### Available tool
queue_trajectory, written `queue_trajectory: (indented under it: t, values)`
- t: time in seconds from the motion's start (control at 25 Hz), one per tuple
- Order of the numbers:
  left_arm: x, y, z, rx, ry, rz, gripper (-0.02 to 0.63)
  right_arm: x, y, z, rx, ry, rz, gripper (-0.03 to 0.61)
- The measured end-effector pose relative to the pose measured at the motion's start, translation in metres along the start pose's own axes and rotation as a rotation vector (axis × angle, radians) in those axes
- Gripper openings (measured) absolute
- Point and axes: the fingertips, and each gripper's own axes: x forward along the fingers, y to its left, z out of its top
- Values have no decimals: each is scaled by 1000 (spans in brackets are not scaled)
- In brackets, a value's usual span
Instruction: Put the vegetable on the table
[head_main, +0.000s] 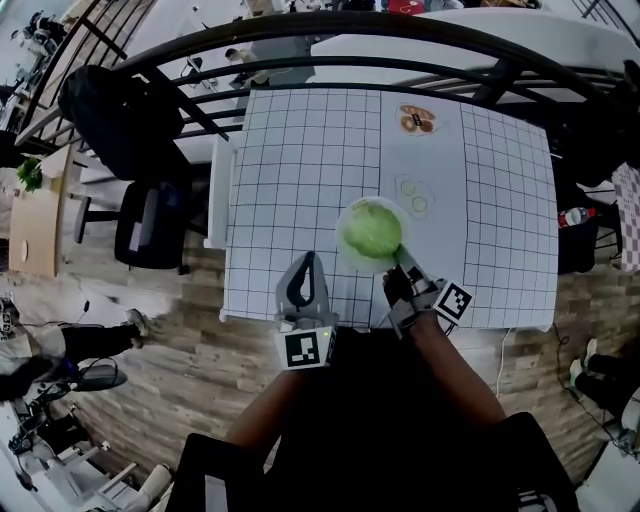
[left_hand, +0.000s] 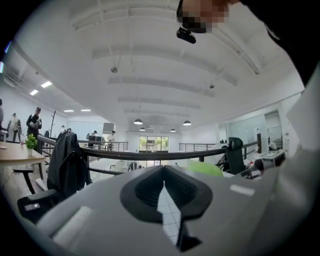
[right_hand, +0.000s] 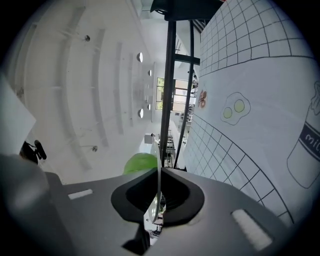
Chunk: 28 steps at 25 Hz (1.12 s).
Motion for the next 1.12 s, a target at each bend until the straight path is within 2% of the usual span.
queue_trajectory:
  t: [0.28, 0.68, 0.84, 1.0, 1.12]
  values:
    - [16, 22, -3, -27, 3, -46, 9, 31, -16, -8, -71, -35, -12, 12]
    - [33, 48, -9, -40, 27, -116, 9, 65, -60, -19, -112, -65, -26, 8]
    - [35, 59, -11, -57, 32, -114, 9, 71, -85, -27, -68, -66, -84, 9]
    - [36, 69, -8, -40, -11, -113, 9, 75, -108, -32, -53, -71, -131, 8]
    - [38, 71, -21, -49, 46, -118, 9, 80, -119, -32, -84, -69, -139, 8]
